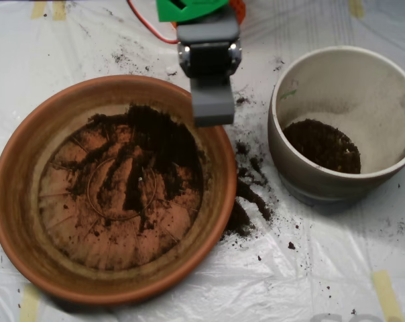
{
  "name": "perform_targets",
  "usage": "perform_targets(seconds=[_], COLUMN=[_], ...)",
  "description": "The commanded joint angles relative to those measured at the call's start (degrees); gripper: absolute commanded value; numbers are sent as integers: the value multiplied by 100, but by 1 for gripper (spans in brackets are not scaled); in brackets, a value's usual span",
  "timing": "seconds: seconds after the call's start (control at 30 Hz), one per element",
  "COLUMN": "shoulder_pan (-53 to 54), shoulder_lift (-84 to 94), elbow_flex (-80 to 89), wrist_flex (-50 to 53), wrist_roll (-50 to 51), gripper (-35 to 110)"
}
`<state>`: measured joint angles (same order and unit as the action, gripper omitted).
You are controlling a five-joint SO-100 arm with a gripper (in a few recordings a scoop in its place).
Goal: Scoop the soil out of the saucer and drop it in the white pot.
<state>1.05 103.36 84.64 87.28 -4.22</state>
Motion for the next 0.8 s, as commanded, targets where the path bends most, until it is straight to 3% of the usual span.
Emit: perform_targets(seconds=[0.0, 0.23, 0.53, 0.7, 0.77], shoulder_pan=[-466, -1362, -2514, -2909, -2962], shoulder_lift=[158, -1318, -1942, -2610, -2496], elbow_flex=[-1266, -3357, -3753, -4772, -4772], wrist_flex=[360, 1055, 984, 1608, 1608], wrist_roll=[-149, -387, -387, -536, -519], gripper=[-1, -1, 0, 32, 36])
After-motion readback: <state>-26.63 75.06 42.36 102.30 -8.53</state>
